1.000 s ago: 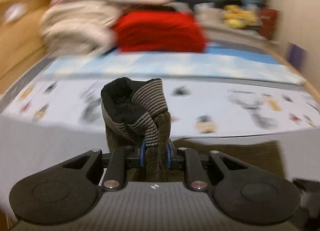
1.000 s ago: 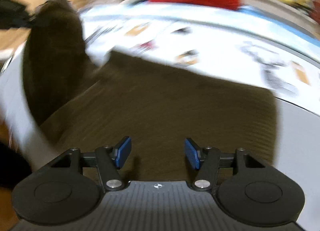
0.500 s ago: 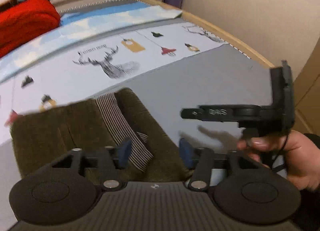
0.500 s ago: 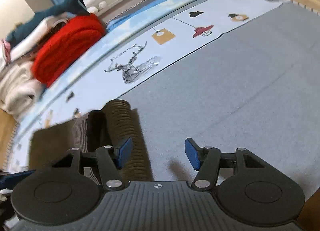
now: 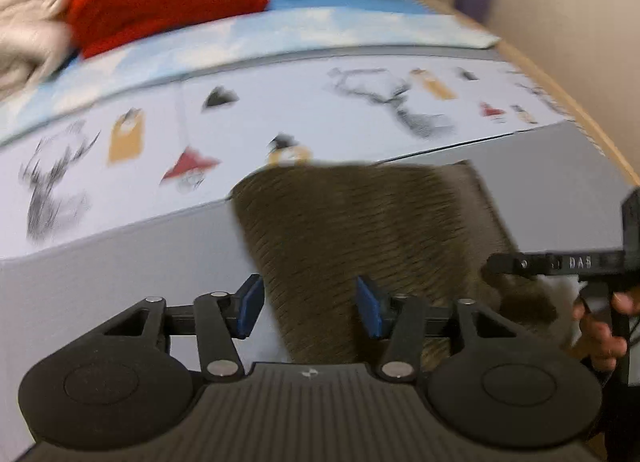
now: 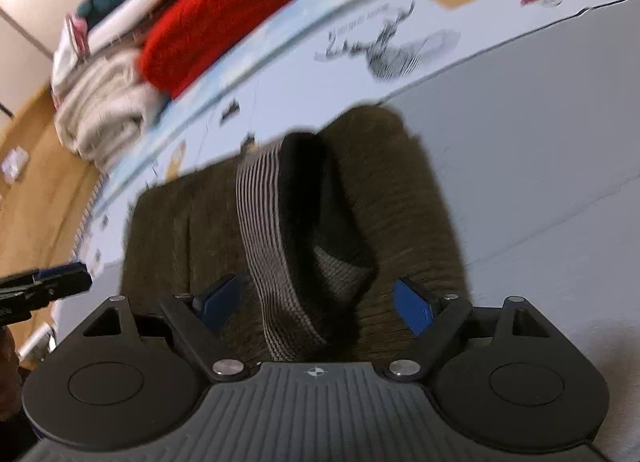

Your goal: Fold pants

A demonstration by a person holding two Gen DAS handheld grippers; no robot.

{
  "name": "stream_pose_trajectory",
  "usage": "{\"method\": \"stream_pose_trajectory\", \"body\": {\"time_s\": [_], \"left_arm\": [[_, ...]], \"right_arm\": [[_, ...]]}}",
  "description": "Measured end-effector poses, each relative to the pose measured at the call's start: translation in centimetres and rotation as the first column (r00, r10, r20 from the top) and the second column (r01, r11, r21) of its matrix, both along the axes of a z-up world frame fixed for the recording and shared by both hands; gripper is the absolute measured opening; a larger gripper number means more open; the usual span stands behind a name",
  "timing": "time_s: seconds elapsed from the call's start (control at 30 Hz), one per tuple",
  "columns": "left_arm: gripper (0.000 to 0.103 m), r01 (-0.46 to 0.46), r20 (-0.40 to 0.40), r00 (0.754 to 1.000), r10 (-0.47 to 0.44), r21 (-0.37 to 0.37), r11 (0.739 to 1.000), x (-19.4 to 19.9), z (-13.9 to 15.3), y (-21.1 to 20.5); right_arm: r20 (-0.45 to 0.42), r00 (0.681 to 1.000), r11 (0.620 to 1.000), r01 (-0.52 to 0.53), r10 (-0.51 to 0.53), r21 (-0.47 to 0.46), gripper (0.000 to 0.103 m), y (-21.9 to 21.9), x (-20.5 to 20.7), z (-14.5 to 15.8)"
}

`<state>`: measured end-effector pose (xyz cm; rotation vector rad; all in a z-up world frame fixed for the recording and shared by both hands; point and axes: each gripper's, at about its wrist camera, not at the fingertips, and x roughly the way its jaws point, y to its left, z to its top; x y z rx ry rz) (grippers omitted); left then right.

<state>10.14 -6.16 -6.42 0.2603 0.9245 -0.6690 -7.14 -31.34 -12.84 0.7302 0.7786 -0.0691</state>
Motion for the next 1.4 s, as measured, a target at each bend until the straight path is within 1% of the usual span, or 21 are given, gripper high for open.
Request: {"method": "stream_pose_trajectory", "body": {"time_s": [0.07, 0.13, 0.23, 0.3, 0.33, 0.4, 0.43, 0.5, 0.6, 0.73, 0.83, 0.9, 0.93, 0.97, 1.03, 1.07, 1.2, 1.3, 1.33, 1.37, 1.4], "left_arm": [[0.055, 0.022, 0.027, 0.999, -0.022, 0.002, 1.0, 0.0, 0.1, 0.1], [0.055, 0.049, 0.083, 0.995, -0.051, 0.02, 0.999, -0.2, 0.3, -0.1], [0.055, 0.033, 0.092, 0.995, -0.032, -0.003, 0.999, -0.2, 1.0, 0.6], [0.056, 0.011, 0.089, 0.996, -0.008, -0.036, 0.999, -0.1, 1.7, 1.0], [0.056, 0.001, 0.091, 0.996, 0.004, -0.048, 0.999, 0.1, 1.9, 1.1], [0.056, -0.018, 0.094, 0.995, 0.023, -0.057, 0.998, 0.2, 2.3, 1.6], [0.056, -0.027, 0.093, 0.995, 0.032, -0.059, 0.998, 0.2, 2.5, 1.8], [0.056, -0.037, 0.086, 0.995, 0.043, -0.069, 0.997, 0.3, 2.9, 1.9], [0.056, -0.04, 0.077, 0.996, 0.046, -0.078, 0.996, 0.4, 3.1, 1.8], [0.056, -0.017, 0.087, 0.996, 0.025, -0.09, 0.996, -0.1, 3.5, 1.0], [0.056, 0.007, 0.091, 0.996, 0.001, -0.088, 0.996, -0.5, 3.4, 0.0], [0.056, 0.029, 0.089, 0.996, -0.022, -0.078, 0.997, -0.9, 3.1, -0.8], [0.056, 0.041, 0.088, 0.996, -0.035, -0.07, 0.997, -1.1, 2.9, -1.1], [0.056, 0.057, 0.089, 0.995, -0.052, -0.057, 0.997, -1.3, 2.6, -1.7], [0.056, 0.082, 0.089, 0.993, -0.078, -0.034, 0.996, -1.7, 2.1, -2.5], [0.056, 0.091, 0.087, 0.992, -0.088, -0.026, 0.996, -1.8, 1.8, -2.8], [0.056, 0.122, 0.083, 0.989, -0.122, 0.004, 0.993, -2.1, 0.9, -3.9], [0.056, 0.111, 0.075, 0.991, -0.112, 0.013, 0.994, -1.7, 0.5, -4.3], [0.056, 0.104, 0.075, 0.992, -0.104, 0.011, 0.995, -1.6, 0.5, -4.3], [0.056, 0.093, 0.078, 0.993, -0.093, 0.007, 0.996, -1.3, 0.6, -4.3], [0.056, 0.075, 0.08, 0.994, -0.075, -0.001, 0.997, -1.1, 0.7, -4.2]], "right_arm": [[-0.034, 0.999, 0.999, -0.016, 0.014, -0.032, 0.089, 1.1, 0.7, -0.3], [-0.042, 0.999, 0.997, -0.03, 0.027, -0.072, 0.095, 2.1, 1.3, -0.3], [-0.056, 0.998, 0.992, -0.029, 0.022, -0.121, 0.092, 3.1, 2.3, 0.1], [-0.058, 0.998, 0.99, 0.001, -0.009, -0.14, 0.077, 3.6, 2.9, 0.5], [-0.058, 0.998, 0.987, 0.016, -0.025, -0.161, 0.073, 3.9, 2.9, 0.8], [-0.058, 0.998, 0.974, 0.025, -0.039, -0.224, 0.06, 4.8, 2.9, 1.2], [-0.053, 0.998, 0.966, 0.025, -0.04, -0.256, 0.057, 5.3, 2.8, 1.4], [-0.037, 0.999, 0.955, 0.026, -0.039, -0.296, 0.044, 5.7, 2.5, 1.8], [0.017, 1.0, 0.941, 0.014, -0.009, -0.339, 0.033, 5.8, 1.7, 3.6], [0.131, 0.991, 0.936, 0.053, -0.008, -0.347, 0.031, 4.9, -1.1, 8.0], [0.164, 0.986, 0.93, 0.083, -0.024, -0.359, 0.031, 4.0, -3.7, 10.2], [0.129, 0.99, 0.932, 0.104, -0.062, -0.348, 0.031, 2.7, -4.8, 9.5], [0.091, 0.993, 0.933, 0.105, -0.079, -0.344, 0.031, 2.0, -5.2, 8.3], [0.035, 0.994, 0.938, 0.105, -0.099, -0.33, 0.031, 1.2, -5.1, 6.8], [-0.111, 0.985, 0.965, 0.104, -0.134, -0.24, 0.033, -0.6, -4.7, 3.3], [-0.148, 0.979, 0.971, 0.105, -0.138, -0.213, 0.037, -1.1, -4.5, 2.3], [-0.123, 0.988, 0.972, 0.064, -0.094, -0.226, 0.043, -1.3, -4.4, 2.7], [-0.112, 0.987, 0.973, 0.092, -0.117, -0.212, 0.049, -1.9, -5.2, 2.8], [-0.091, 0.988, 0.967, 0.101, -0.125, -0.232, 0.049, -1.8, -5.2, 3.3], [-0.055, 0.989, 0.951, 0.118, -0.14, -0.287, 0.049, -1.4, -5.6, 4.0], [-0.003, 0.989, 0.919, 0.137, -0.149, -0.369, 0.049, -0.9, -6.0, 5.0]]}}
